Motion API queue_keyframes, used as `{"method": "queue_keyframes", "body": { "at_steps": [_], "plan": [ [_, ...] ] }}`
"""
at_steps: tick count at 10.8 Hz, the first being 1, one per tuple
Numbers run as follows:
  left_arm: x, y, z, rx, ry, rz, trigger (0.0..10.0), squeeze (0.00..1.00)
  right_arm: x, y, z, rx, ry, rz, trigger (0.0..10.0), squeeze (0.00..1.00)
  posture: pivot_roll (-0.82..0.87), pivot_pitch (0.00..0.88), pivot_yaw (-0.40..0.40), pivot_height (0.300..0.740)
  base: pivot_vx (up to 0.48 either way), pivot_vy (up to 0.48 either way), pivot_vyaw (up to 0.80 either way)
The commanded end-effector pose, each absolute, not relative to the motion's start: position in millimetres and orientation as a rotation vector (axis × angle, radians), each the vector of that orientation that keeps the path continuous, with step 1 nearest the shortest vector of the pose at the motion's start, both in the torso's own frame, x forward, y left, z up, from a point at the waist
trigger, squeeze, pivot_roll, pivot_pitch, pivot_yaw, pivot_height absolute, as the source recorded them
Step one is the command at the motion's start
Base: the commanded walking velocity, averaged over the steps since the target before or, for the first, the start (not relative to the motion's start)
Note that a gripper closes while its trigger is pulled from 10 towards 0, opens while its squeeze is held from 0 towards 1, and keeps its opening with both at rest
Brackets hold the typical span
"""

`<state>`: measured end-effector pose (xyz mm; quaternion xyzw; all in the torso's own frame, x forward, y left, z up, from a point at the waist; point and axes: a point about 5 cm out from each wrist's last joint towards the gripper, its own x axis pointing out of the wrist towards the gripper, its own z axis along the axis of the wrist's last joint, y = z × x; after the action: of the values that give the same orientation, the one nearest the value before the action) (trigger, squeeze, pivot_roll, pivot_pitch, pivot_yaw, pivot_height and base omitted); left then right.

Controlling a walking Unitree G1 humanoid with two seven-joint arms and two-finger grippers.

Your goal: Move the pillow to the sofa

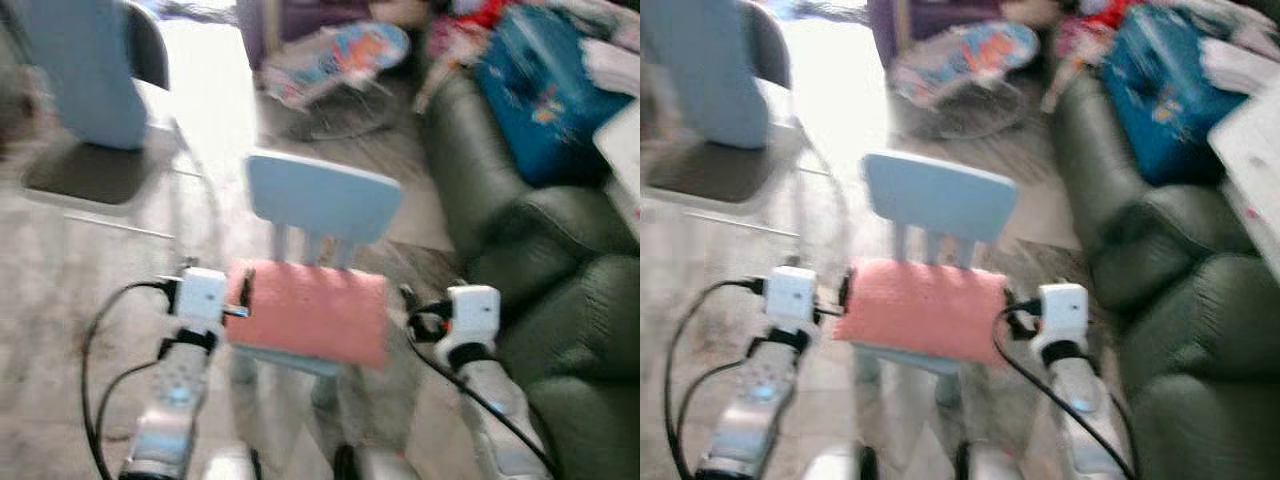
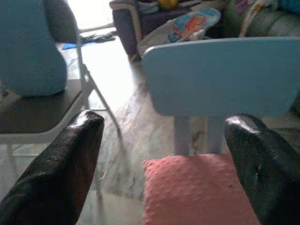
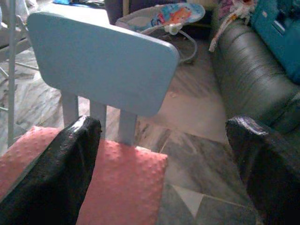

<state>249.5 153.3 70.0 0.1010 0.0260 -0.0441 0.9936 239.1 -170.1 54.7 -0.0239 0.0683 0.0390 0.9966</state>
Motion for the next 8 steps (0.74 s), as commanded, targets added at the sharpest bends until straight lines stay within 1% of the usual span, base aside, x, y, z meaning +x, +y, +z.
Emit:
{"method": "queue_keyframes", "body": {
  "at_steps": [1,3,5,8],
  "plan": [
    [248.2,156.5,69.5,0.213,0.056,-0.081,10.0,0.00,238.6,-168.2,52.5,-0.036,0.148,0.082,10.0,0.00,-0.02,0.131,-0.061,0.740,0.416,0.000,0.00],
    [247.8,155.0,69.5,0.204,0.054,-0.085,10.0,0.00,239.1,-168.5,53.0,-0.044,0.145,0.089,10.0,0.00,-0.02,0.130,-0.062,0.740,0.418,0.000,0.00],
    [246.6,155.1,68.0,0.201,0.059,-0.082,10.0,0.00,239.6,-168.8,53.1,-0.044,0.146,0.086,10.0,0.00,-0.02,0.136,-0.060,0.740,0.414,0.242,0.00],
    [244.0,154.1,66.3,0.178,0.081,-0.071,10.0,0.00,235.2,-166.8,49.6,-0.040,0.161,0.081,10.0,0.00,-0.02,0.150,-0.059,0.740,0.000,0.000,0.00]
  ]
}}
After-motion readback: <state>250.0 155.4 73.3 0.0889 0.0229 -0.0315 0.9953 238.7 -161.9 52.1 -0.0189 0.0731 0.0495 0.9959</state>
